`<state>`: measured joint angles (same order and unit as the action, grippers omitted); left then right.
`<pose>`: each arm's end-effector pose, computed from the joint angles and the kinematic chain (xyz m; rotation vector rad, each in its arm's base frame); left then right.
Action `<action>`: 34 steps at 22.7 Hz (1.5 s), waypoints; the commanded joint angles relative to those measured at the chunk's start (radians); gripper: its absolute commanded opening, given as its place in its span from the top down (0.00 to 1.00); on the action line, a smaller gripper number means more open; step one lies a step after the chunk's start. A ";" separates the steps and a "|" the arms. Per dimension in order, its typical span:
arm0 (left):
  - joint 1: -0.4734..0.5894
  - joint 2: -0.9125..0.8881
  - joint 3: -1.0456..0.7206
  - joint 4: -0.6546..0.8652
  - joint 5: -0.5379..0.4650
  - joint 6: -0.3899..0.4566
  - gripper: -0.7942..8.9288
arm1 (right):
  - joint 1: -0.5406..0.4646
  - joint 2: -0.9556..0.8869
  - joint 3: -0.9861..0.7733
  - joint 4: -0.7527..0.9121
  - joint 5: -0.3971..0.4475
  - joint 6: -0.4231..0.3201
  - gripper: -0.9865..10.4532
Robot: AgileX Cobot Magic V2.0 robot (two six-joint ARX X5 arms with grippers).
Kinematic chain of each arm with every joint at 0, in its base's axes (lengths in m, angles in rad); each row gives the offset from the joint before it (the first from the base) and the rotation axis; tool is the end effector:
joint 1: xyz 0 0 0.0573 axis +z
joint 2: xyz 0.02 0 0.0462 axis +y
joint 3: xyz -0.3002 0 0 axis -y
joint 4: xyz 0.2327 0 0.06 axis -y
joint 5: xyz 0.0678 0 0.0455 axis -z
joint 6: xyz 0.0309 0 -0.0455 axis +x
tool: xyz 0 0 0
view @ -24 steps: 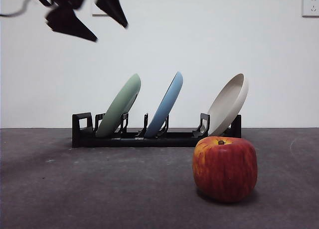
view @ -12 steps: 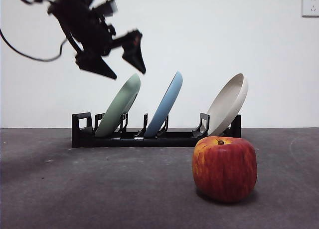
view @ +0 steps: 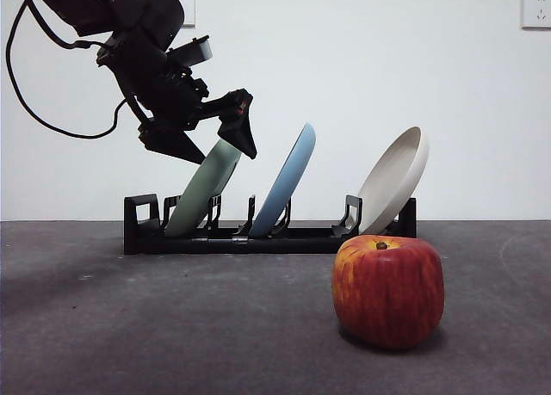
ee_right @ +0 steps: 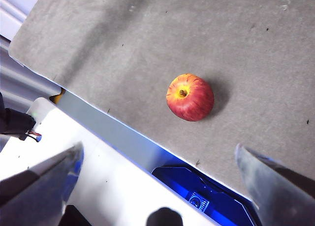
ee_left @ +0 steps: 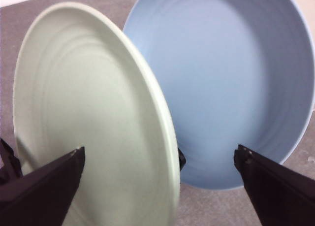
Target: Take the green plate from the plate rack,put the plate on the table,take the apple from the table,put the apple in the plate
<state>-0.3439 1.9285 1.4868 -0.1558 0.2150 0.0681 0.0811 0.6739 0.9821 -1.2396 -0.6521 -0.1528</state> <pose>0.4140 -0.1553 0.2843 0.1033 0.5853 -0.5625 0.0424 0.0223 0.3445 0.1319 0.8561 0.7442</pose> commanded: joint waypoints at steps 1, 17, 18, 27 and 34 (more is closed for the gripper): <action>-0.003 0.008 0.003 0.005 0.008 0.012 0.67 | 0.002 0.000 -0.001 0.004 0.000 0.007 0.34; -0.001 0.004 0.007 0.006 0.082 0.006 0.93 | 0.002 0.000 -0.001 0.004 -0.001 0.024 0.34; -0.001 -0.001 0.008 0.006 0.082 0.004 0.93 | 0.002 0.000 -0.001 0.004 -0.001 0.024 0.34; -0.001 -0.152 0.008 0.011 0.083 0.003 0.93 | 0.002 0.000 -0.001 0.004 -0.001 0.024 0.34; -0.027 -0.370 0.008 -0.209 0.074 0.026 0.93 | 0.002 0.000 -0.001 0.004 0.000 0.024 0.34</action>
<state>-0.3595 1.5955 1.4925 -0.3614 0.2855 0.0704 0.0811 0.6739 0.9821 -1.2396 -0.6521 -0.1345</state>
